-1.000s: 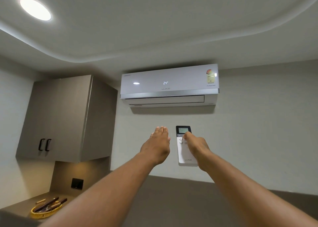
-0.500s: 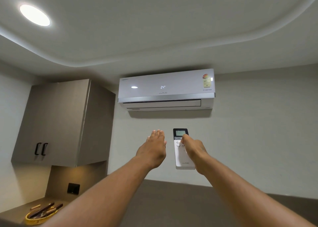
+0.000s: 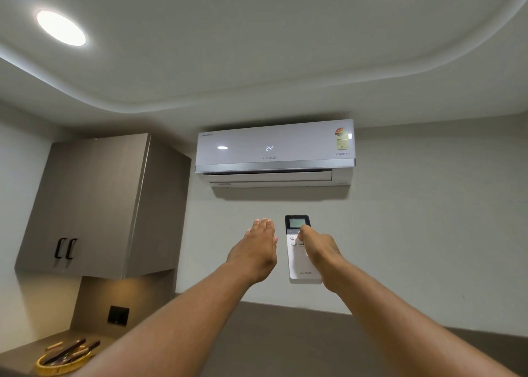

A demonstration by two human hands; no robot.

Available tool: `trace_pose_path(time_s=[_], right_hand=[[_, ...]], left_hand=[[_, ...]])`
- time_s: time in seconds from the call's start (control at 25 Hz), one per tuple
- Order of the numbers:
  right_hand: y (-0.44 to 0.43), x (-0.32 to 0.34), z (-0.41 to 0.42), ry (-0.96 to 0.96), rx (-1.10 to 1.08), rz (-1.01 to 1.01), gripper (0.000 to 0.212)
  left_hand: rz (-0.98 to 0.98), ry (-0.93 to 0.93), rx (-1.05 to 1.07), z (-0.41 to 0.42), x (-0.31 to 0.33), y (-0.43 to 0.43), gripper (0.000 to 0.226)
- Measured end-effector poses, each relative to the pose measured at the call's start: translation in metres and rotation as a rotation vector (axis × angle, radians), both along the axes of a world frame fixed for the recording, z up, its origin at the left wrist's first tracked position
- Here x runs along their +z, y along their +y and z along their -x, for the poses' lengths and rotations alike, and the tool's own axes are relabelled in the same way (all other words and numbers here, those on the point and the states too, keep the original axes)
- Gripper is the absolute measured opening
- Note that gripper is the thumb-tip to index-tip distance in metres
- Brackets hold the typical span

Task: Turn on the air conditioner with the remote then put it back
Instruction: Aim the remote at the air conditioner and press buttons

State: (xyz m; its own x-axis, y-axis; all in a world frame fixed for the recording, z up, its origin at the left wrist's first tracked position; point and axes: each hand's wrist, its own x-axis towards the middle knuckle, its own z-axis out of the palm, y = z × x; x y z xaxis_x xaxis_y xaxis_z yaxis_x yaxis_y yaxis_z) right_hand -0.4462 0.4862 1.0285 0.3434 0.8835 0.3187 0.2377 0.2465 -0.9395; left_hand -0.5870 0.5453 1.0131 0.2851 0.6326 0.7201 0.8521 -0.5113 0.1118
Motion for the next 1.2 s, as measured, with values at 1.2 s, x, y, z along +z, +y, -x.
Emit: trace_pose_path(time_s=[1.2], right_hand=[[0.005, -0.006, -0.012, -0.004, -0.024, 0.006, 0.026]], left_hand=[[-0.003, 0.017, 0.007, -0.007, -0.006, 0.005, 0.054]])
